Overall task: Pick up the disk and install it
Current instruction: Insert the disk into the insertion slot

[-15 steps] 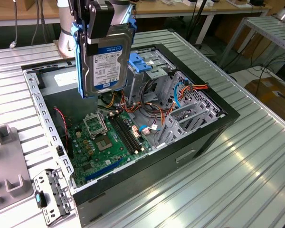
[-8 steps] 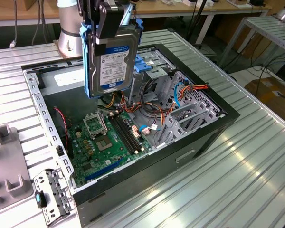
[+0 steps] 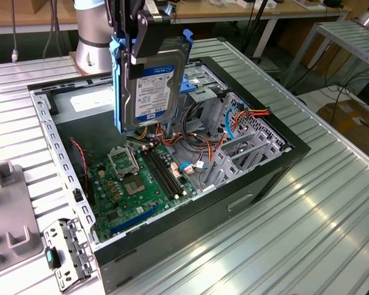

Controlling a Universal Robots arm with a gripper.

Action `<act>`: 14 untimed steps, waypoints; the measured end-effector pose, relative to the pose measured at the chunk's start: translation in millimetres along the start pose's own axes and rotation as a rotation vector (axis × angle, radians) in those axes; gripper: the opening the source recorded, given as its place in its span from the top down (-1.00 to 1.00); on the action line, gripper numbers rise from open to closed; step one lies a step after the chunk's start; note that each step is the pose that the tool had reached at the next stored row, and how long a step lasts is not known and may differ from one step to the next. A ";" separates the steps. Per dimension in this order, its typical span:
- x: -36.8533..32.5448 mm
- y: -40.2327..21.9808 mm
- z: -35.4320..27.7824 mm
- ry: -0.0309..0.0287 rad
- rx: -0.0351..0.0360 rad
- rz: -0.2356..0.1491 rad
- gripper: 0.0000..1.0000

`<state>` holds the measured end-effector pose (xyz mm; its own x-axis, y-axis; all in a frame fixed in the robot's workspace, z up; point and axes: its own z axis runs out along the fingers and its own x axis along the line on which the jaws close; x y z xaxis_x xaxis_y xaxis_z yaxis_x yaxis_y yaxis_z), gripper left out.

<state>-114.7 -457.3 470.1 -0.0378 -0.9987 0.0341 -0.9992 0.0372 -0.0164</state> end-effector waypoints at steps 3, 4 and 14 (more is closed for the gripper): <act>7.1 -1.9 0.4 -0.0001 -0.0001 0.000 0.26; 9.3 -2.6 0.4 0.0000 -0.0003 0.000 0.26; 18.3 -15.8 1.0 0.0000 -0.0021 0.004 0.26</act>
<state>-99.6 -476.2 470.0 -0.0415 -0.9986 0.0340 -0.9991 0.0410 -0.0145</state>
